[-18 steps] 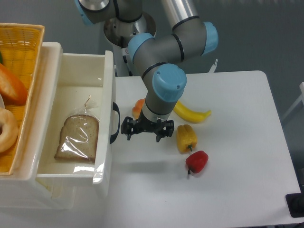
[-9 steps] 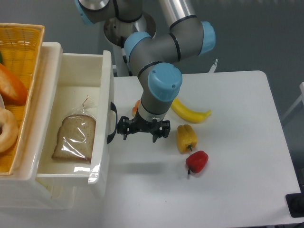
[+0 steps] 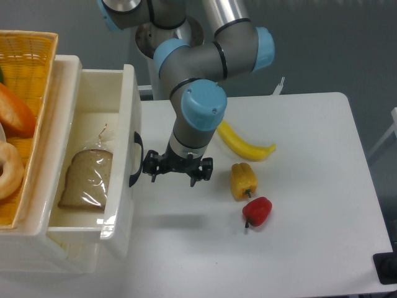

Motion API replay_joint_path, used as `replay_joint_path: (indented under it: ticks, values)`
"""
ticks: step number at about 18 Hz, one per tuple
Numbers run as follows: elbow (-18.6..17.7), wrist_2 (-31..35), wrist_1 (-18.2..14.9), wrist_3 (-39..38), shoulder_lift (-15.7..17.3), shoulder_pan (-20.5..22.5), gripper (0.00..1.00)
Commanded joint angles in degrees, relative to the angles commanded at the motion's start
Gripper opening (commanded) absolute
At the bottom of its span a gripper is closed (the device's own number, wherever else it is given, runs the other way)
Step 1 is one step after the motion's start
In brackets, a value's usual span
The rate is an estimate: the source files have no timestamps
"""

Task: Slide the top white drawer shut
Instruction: 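Push the white drawer into the cabinet with the gripper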

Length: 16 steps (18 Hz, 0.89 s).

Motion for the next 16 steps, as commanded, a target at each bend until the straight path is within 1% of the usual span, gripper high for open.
replay_joint_path:
  ticks: [6,16]
  values:
    - [0.3,0.4,0.1,0.3,0.8,-3.0,1.0]
    - [0.4,0.5,0.5,0.3,0.5,-6.3,1.0]
